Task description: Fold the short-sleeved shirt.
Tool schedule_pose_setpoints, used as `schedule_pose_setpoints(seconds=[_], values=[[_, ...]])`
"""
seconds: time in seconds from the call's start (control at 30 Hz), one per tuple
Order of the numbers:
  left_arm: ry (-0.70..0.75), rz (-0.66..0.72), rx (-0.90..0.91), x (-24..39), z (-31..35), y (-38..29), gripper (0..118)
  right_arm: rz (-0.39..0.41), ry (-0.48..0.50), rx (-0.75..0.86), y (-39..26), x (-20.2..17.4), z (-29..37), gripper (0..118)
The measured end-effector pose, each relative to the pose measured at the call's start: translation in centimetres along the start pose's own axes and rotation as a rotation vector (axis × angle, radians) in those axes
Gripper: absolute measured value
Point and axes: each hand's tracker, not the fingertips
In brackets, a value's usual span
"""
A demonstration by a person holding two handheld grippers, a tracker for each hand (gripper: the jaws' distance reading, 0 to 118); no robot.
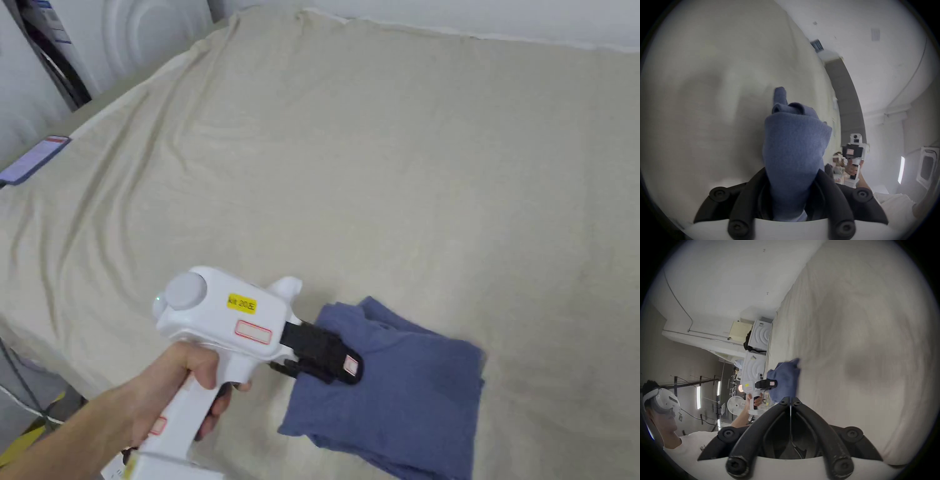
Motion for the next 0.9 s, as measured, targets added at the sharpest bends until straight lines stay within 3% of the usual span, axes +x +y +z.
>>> schedule_pose_setpoints(seconds=[0.17,0.27,0.37,0.4,0.47,0.5,0.6,0.7,0.77,0.8,0.87,0.9], values=[[0.208,0.045,0.038,-8.4,11.4,6.7,19,0.037,-0.032,0.034,1.1,-2.6,-1.2,0],[0.304,0.092,0.028,-12.2,15.6,9.7,19,0.012,-0.040,0.050,1.6,-3.1,-2.1,0],[0.323,0.134,0.043,-11.3,16.3,9.9,19,0.017,-0.066,0.038,1.9,-3.8,-2.6,0],[0.330,0.126,0.049,-10.8,16.1,9.8,25,0.030,-0.073,0.033,2.0,-4.1,-2.7,0],[0.397,0.067,0.047,-9.5,15.7,9.7,98,0.032,-0.067,0.028,2.2,-4.3,-2.7,0],[0.476,0.068,0.072,-8.7,15.8,9.7,118,0.032,-0.063,0.024,2.3,-4.5,-2.6,0],[0.582,-0.036,0.132,-7.2,19.4,9.9,112,0.078,-0.078,0.024,2.4,-5.4,-1.5,0],[0.709,-0.118,0.199,-0.5,18.9,6.9,109,0.150,-0.077,0.047,2.8,-6.3,0.1,0],[0.658,-0.141,0.214,5.0,16.8,5.6,107,0.183,-0.113,0.107,3.3,-7.0,1.2,0],[0.555,-0.209,0.236,8.4,15.1,4.7,97,0.200,-0.151,0.140,3.8,-7.8,1.7,0],[0.505,-0.322,0.302,14.6,10.7,4.6,0,0.290,-0.303,0.250,4.8,-10.5,2.6,0],[0.492,-0.451,0.358,18.9,8.5,4.1,0,0.353,-0.354,0.302,5.4,-12.0,3.0,0]])
